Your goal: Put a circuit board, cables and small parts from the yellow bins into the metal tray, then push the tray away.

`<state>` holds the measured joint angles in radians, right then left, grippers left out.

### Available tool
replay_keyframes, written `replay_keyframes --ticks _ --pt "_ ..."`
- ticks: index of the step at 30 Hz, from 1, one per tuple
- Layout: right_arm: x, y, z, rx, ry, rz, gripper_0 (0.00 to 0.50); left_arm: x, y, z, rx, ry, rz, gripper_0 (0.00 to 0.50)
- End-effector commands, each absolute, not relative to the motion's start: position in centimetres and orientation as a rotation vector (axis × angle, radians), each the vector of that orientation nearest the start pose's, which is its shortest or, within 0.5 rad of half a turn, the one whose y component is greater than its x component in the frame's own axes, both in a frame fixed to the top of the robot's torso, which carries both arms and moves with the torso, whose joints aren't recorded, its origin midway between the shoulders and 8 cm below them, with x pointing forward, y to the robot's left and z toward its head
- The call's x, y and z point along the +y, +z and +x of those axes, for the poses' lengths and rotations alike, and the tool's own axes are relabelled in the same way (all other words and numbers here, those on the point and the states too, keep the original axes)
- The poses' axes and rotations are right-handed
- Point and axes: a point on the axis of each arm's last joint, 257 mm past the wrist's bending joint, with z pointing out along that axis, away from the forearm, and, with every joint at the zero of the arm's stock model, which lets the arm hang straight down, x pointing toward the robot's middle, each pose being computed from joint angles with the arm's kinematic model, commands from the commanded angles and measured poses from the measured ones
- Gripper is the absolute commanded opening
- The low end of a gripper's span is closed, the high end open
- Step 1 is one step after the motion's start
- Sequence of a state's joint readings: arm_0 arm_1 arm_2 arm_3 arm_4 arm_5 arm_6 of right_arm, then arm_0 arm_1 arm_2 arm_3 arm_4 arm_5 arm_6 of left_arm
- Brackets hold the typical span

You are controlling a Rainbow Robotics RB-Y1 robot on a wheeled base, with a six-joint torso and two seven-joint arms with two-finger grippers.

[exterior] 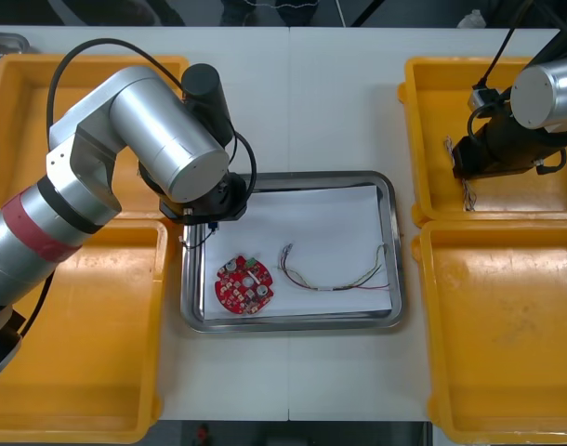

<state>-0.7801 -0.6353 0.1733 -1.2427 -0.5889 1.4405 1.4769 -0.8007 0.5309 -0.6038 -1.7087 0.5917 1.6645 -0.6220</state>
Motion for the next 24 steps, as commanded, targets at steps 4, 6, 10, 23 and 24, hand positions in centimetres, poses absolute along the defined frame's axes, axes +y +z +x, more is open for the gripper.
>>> replay_keyframes --ticks 4,6,10,23,24 --pt "-31.2 -22.6 58.3 2.640 -0.070 -0.164 0.500 10.4 -23.8 49.6 2.664 -0.074 -0.033 0.001" --pt "-31.1 -22.9 58.4 2.639 -0.071 -0.162 0.500 10.4 -24.2 49.8 2.653 -0.076 -0.029 0.002" --pt "-30.9 -23.3 58.5 2.639 -0.059 -0.153 0.500 10.6 -24.8 49.6 2.654 -0.068 -0.025 0.003" --pt "-30.7 -24.4 57.8 2.659 -0.054 -0.167 0.093 10.8 -25.9 49.5 2.650 -0.062 -0.018 0.007" --pt "-30.7 -24.4 57.8 2.659 -0.054 -0.167 0.041 10.8 -25.9 49.6 2.648 -0.061 -0.016 0.015"
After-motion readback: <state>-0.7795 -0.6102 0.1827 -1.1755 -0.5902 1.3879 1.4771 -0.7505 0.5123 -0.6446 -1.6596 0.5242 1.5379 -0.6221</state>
